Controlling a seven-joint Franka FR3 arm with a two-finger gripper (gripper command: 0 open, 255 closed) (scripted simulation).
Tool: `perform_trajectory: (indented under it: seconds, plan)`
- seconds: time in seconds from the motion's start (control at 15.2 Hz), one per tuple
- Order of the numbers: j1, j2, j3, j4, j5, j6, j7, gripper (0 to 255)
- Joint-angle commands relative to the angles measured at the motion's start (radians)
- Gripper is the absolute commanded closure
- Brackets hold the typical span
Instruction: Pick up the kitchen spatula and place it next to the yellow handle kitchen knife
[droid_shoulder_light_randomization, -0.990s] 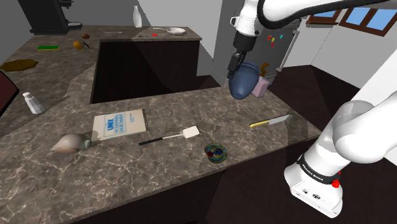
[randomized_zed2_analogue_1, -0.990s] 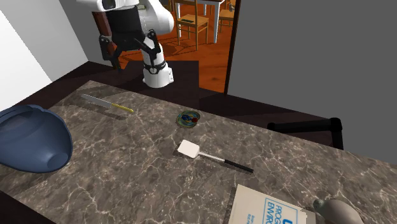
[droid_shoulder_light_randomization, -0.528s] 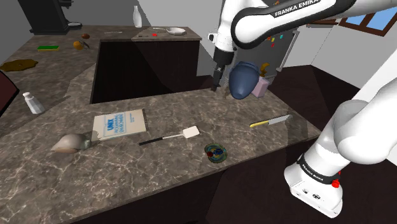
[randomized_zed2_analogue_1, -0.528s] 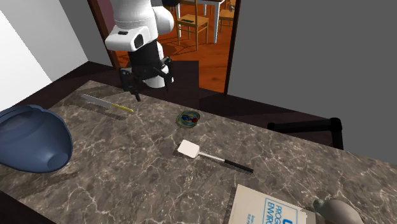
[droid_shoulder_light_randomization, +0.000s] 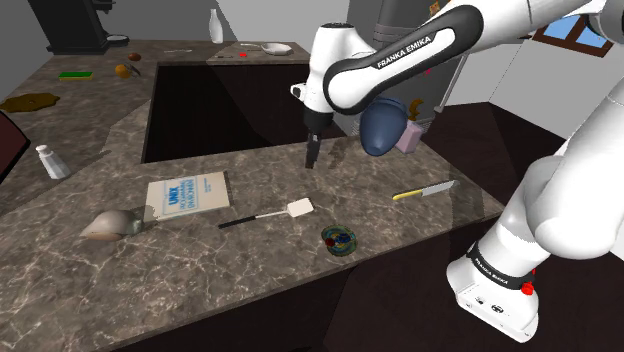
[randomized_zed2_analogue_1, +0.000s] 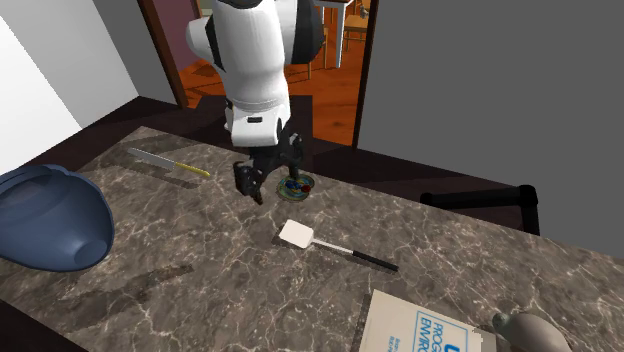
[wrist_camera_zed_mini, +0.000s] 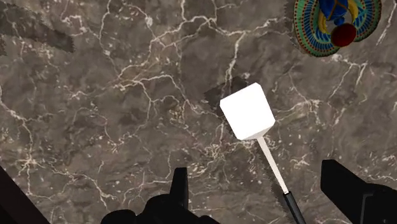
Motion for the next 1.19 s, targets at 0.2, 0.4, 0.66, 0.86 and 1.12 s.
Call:
perform_trajectory:
  seconds: [0.2, 0.4, 0.66, 0.86, 1.12]
  plan:
    - [0.032, 0.157, 0.035, 0.080, -0.014, 0.071, -0.072, 0]
    - [0.052, 0.250, 0.055, 0.131, -0.030, 0.108, -0.110, 0]
    - [0.081, 0.371, 0.080, 0.205, -0.061, 0.148, -0.155, 0]
    - [0.100, 0.441, 0.091, 0.250, -0.081, 0.167, -0.180, 0]
    - [0.107, 0.484, 0.085, 0.256, -0.089, 0.204, -0.174, 0]
